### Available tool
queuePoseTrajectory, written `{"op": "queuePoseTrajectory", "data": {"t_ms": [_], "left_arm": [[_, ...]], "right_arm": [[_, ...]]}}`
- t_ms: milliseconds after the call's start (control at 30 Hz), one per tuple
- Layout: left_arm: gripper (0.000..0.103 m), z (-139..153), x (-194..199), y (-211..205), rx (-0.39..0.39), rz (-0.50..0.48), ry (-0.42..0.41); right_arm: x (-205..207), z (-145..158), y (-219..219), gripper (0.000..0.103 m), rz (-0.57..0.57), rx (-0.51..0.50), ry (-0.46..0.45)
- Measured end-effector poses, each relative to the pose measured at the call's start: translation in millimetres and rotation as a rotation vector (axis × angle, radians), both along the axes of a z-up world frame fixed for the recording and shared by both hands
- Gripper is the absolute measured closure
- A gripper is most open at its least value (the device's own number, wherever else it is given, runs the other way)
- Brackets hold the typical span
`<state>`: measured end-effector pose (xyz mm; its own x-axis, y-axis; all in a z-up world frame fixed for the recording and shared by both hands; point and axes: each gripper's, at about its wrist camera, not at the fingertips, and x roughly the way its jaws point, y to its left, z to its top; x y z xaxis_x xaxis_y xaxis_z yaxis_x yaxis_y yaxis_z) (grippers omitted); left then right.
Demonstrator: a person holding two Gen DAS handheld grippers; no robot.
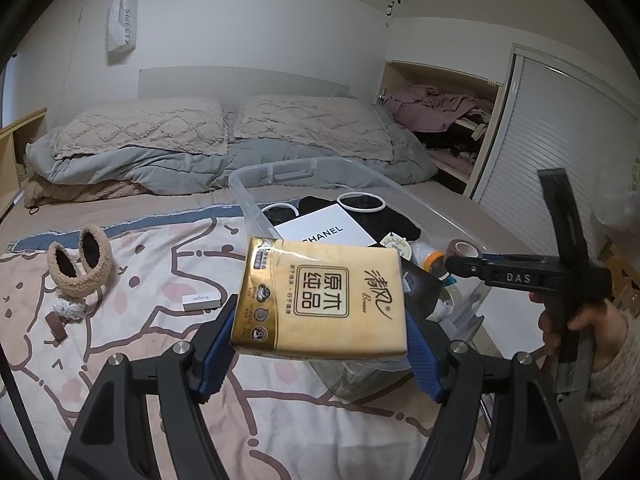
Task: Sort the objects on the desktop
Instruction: 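Carry the tissue pack and tape roll in both grippers over the clear box, then open the right gripper to drop the brown tape roll into the clear box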
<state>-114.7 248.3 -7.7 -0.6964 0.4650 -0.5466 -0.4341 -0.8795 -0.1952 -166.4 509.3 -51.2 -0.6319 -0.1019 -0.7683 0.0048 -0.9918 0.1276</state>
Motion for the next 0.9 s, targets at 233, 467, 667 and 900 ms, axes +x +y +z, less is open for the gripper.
{"op": "queuePoseTrajectory", "data": {"t_ms": [233, 467, 667, 900], "left_arm": [[0.029, -2, -5, -1, 0.002, 0.003, -0.010], [0.029, -3, -8, 1, 0.000, 0.001, -0.020], [0.028, -3, -10, 3, 0.000, -0.002, -0.025], [0.029, 4, -22, 18, -0.015, -0.025, -0.016]], "right_arm": [[-7, -1, 1, 0.058, 0.001, 0.040, -0.070], [-10, -4, -2, 0.034, 0.023, 0.042, -0.134], [-7, 3, -10, 0.033, 0.049, 0.076, -0.121], [12, 10, -5, 0.033, 0.056, 0.071, -0.085]]}}
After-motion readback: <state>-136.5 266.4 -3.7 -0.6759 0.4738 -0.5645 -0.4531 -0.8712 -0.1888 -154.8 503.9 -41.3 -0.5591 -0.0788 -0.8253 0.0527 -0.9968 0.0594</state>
